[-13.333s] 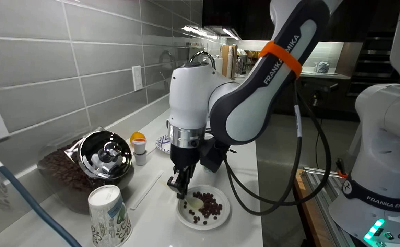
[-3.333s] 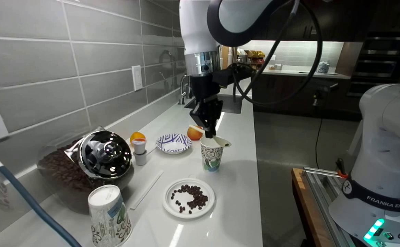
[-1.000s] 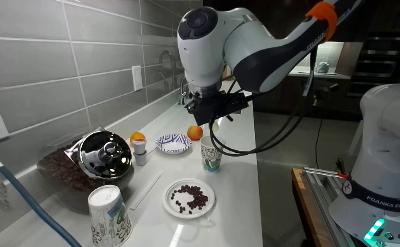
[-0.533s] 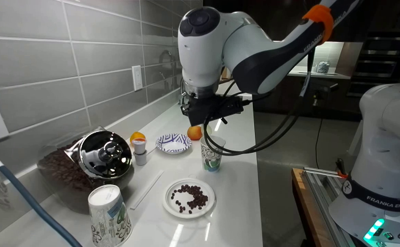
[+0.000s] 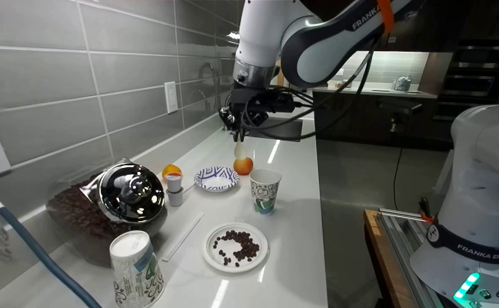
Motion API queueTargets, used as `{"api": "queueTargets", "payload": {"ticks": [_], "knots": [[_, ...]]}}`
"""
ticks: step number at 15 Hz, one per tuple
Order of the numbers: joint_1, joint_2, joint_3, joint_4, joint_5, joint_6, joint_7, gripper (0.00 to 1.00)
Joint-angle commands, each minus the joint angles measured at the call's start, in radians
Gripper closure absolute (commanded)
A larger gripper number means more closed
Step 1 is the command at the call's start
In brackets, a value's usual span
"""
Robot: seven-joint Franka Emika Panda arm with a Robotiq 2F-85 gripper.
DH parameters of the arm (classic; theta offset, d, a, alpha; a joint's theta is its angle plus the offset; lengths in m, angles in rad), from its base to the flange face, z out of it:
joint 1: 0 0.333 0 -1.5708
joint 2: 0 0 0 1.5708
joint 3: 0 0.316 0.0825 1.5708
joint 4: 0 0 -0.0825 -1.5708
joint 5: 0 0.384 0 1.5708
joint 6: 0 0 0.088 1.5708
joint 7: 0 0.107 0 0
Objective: Use the white spoon to take some of the contents on the white plate and place them in the white cup.
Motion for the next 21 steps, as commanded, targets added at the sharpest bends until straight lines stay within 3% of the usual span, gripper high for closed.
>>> {"api": "queueTargets", "payload": {"ticks": [1, 6, 9, 11, 13, 14, 16, 19, 21], "knots": [[0.047, 0.045, -0.064, 0.020, 0.274, 0.113, -0.214, 0.96], [0.317, 0.110, -0.255, 0.030, 0.670, 0.152, -0.477, 0.96], [0.391, 0.121, -0.303, 0.053, 0.908, 0.063, -0.656, 0.96], [0.400, 0.150, -0.332, 0.087, 1.065, -0.021, -0.781, 0.96], [0.369, 0.221, -0.345, 0.129, 1.221, -0.096, -0.898, 0.96], [0.216, 0.252, -0.214, 0.144, 1.266, -0.126, -0.923, 0.96], [0.143, 0.318, -0.179, 0.174, 1.317, -0.161, -0.952, 0.96], [0.066, 0.409, -0.116, 0.224, 1.286, -0.128, -0.907, 0.96], [0.049, 0.448, -0.090, 0.259, 1.244, -0.122, -0.863, 0.96]]}}
